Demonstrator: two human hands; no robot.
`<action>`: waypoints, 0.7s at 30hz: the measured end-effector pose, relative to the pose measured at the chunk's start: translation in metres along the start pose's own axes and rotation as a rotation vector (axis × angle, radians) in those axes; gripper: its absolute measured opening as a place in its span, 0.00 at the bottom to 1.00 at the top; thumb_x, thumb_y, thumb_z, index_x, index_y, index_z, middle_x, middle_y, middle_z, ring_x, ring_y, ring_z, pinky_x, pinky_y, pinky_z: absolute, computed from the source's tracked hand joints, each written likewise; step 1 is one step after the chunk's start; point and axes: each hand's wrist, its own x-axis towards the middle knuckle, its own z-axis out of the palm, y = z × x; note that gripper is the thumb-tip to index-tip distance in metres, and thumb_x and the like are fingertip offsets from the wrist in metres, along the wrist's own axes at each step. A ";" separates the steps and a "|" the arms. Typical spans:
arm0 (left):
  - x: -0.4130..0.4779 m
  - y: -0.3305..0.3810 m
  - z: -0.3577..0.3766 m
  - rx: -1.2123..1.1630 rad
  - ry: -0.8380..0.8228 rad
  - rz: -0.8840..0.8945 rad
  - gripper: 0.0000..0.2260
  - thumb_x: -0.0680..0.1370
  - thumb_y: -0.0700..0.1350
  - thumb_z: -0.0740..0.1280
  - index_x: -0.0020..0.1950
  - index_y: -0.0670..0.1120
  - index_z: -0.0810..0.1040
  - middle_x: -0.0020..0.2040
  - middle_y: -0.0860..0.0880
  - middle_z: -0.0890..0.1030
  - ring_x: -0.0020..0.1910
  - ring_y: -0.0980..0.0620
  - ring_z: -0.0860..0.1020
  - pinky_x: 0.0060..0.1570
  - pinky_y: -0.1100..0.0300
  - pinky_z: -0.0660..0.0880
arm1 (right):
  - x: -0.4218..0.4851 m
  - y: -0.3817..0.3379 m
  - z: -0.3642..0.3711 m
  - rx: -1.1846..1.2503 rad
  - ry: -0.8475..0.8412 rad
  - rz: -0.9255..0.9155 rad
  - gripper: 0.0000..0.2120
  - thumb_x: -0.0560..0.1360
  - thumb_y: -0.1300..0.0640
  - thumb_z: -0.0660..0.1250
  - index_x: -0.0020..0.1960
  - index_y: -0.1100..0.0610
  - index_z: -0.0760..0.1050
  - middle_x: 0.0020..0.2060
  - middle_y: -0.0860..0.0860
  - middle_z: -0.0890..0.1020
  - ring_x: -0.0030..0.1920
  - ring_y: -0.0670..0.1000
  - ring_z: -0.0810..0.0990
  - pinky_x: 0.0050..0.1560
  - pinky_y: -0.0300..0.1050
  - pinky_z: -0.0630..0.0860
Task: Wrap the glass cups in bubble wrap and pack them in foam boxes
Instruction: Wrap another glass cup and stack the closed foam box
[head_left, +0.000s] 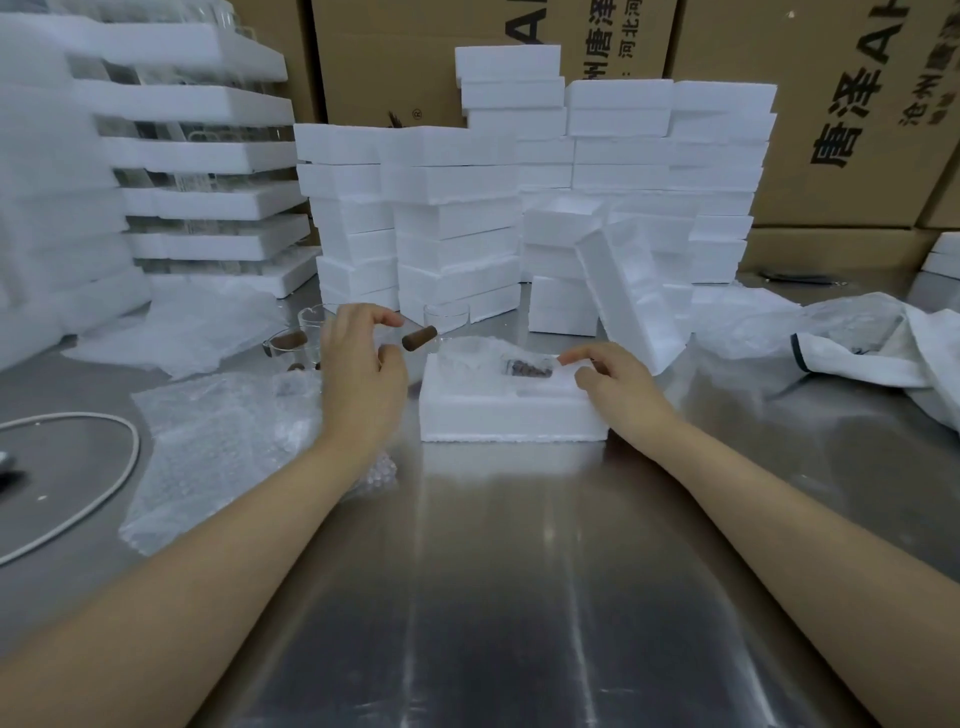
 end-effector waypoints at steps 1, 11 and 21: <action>0.002 -0.004 -0.002 0.159 0.023 0.073 0.14 0.73 0.32 0.60 0.52 0.49 0.74 0.56 0.54 0.73 0.60 0.54 0.67 0.58 0.66 0.61 | 0.000 0.000 0.000 -0.012 0.019 -0.002 0.13 0.76 0.63 0.58 0.49 0.47 0.76 0.45 0.40 0.71 0.44 0.43 0.71 0.41 0.23 0.63; 0.004 -0.030 -0.003 0.753 -0.266 0.099 0.17 0.76 0.43 0.62 0.65 0.44 0.73 0.69 0.46 0.68 0.70 0.45 0.61 0.73 0.45 0.43 | -0.002 -0.004 -0.001 -0.011 0.052 -0.056 0.11 0.80 0.61 0.57 0.53 0.54 0.79 0.58 0.50 0.72 0.56 0.43 0.69 0.46 0.17 0.59; 0.003 -0.025 -0.002 0.675 -0.230 0.136 0.19 0.75 0.39 0.62 0.67 0.45 0.72 0.74 0.45 0.64 0.73 0.45 0.57 0.73 0.46 0.44 | 0.001 0.004 -0.019 -0.236 0.613 -0.130 0.11 0.72 0.65 0.65 0.53 0.57 0.77 0.63 0.54 0.67 0.66 0.55 0.65 0.65 0.47 0.64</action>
